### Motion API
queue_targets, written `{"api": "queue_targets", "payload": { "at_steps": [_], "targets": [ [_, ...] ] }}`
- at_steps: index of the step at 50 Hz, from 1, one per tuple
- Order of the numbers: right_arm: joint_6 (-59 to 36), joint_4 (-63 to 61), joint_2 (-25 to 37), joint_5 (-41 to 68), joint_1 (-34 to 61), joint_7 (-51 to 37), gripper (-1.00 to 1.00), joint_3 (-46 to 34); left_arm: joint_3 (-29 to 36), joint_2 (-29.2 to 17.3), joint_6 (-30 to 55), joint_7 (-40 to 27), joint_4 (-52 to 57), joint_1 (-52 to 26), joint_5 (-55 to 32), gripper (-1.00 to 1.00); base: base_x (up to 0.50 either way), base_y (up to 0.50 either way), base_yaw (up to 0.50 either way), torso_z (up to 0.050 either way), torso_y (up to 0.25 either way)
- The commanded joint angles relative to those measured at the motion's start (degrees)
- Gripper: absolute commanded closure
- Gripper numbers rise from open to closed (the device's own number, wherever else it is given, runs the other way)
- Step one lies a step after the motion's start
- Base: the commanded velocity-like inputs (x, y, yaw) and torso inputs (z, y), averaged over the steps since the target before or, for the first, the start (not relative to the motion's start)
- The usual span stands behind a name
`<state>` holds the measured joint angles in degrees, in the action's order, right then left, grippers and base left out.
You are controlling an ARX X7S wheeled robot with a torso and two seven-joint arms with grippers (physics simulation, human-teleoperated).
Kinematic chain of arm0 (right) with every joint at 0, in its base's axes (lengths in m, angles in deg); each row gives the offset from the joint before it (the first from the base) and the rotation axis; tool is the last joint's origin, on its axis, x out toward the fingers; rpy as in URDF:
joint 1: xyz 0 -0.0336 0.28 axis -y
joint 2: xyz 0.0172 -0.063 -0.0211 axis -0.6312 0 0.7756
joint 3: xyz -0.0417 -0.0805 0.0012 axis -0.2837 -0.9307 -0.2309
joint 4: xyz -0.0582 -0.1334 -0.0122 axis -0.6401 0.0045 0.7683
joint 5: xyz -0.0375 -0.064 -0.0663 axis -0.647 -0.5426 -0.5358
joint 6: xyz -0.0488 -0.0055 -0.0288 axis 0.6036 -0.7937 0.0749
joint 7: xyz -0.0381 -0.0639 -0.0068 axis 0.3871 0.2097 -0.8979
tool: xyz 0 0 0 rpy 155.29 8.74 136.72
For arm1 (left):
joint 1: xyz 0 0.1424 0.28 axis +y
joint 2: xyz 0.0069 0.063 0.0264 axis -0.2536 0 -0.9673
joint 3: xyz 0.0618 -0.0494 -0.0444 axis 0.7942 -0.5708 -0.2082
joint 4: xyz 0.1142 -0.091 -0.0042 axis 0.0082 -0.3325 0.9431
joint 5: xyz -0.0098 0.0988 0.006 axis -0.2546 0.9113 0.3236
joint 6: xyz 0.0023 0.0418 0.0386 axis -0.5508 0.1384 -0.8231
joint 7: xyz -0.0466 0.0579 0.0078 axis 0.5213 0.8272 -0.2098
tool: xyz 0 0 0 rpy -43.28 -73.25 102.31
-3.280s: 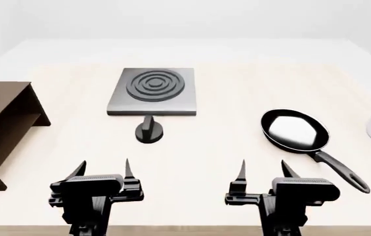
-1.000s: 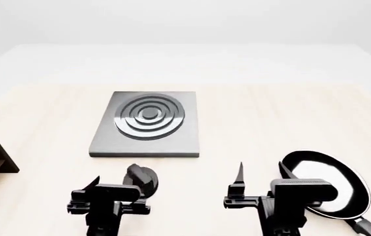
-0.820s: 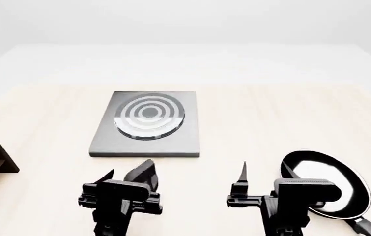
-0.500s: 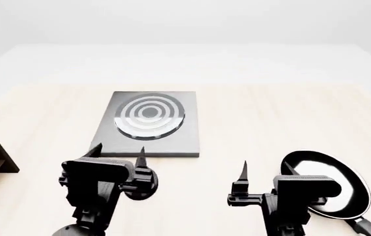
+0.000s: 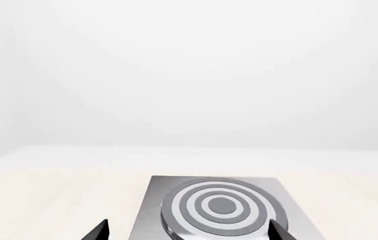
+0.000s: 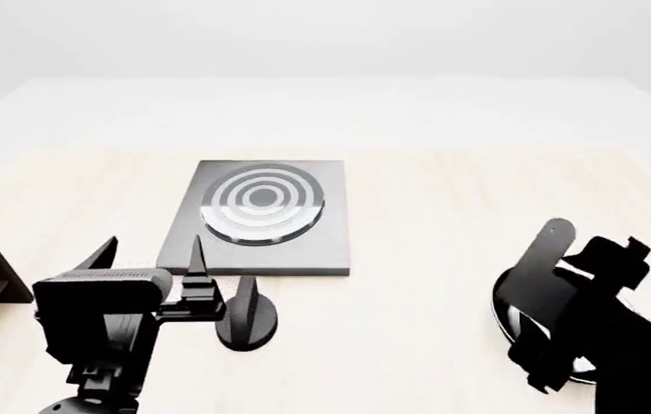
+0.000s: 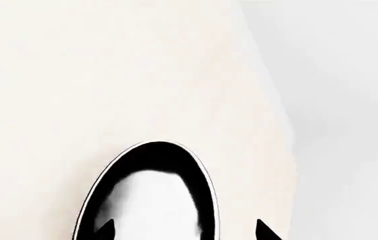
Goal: Turn on the stove and put the frying pan on it.
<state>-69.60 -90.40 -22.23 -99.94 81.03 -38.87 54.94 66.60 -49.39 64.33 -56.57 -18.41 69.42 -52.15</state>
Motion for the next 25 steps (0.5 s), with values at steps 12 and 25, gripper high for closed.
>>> {"api": "queue_targets", "payload": {
  "at_steps": [12, 25],
  "targets": [
    [-13.66, 3.22, 16.61, -37.09, 1.44, 49.24, -1.0, -14.71, -1.01, -0.67, -2.37, -0.33, -0.91, 0.91, -0.1, -1.0, 0.0, 0.0, 0.0, 0.0, 0.0],
    [-13.66, 5.29, 15.57, -36.31, -6.66, 49.24, -1.0, -6.43, -0.56, -0.92, -2.78, -0.61, -1.14, 1.09, -0.02, -1.0, 0.0, 0.0, 0.0, 0.0, 0.0]
  ]
}}
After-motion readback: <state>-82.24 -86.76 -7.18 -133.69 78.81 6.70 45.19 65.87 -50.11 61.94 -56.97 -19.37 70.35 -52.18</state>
